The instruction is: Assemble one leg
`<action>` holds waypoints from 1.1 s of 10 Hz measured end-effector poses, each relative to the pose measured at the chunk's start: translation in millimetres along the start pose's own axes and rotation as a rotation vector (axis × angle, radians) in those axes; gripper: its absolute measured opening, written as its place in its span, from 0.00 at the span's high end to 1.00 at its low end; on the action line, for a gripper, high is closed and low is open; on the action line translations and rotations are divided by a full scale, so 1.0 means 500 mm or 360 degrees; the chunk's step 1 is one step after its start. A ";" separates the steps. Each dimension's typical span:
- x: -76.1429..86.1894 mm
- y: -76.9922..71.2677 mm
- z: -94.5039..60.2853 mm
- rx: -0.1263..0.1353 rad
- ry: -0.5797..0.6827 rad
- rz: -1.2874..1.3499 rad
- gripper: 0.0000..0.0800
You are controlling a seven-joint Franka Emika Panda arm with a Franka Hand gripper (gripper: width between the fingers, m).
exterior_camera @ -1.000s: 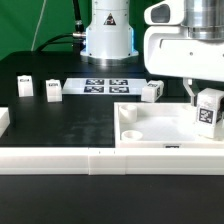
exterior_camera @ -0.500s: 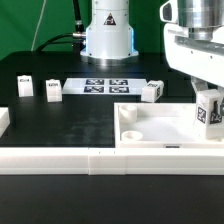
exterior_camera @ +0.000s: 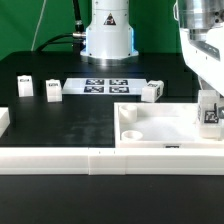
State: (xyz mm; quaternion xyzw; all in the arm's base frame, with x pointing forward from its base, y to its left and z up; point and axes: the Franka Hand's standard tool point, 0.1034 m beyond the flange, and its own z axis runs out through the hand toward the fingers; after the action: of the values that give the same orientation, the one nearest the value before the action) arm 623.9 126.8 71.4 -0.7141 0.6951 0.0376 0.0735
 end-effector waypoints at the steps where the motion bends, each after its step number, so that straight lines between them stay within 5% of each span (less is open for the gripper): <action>1: 0.001 0.001 0.001 -0.0003 0.0000 -0.0164 0.26; 11: -0.001 0.003 0.006 -0.0109 0.0074 -0.1912 0.19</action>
Offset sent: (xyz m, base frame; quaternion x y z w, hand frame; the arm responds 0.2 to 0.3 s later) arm 0.0013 0.0019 0.0079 -0.0554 0.0378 -0.3753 0.9245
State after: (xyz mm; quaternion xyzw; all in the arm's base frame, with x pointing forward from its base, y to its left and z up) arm 622.6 127.9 68.3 -0.9845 0.1697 -0.0038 0.0438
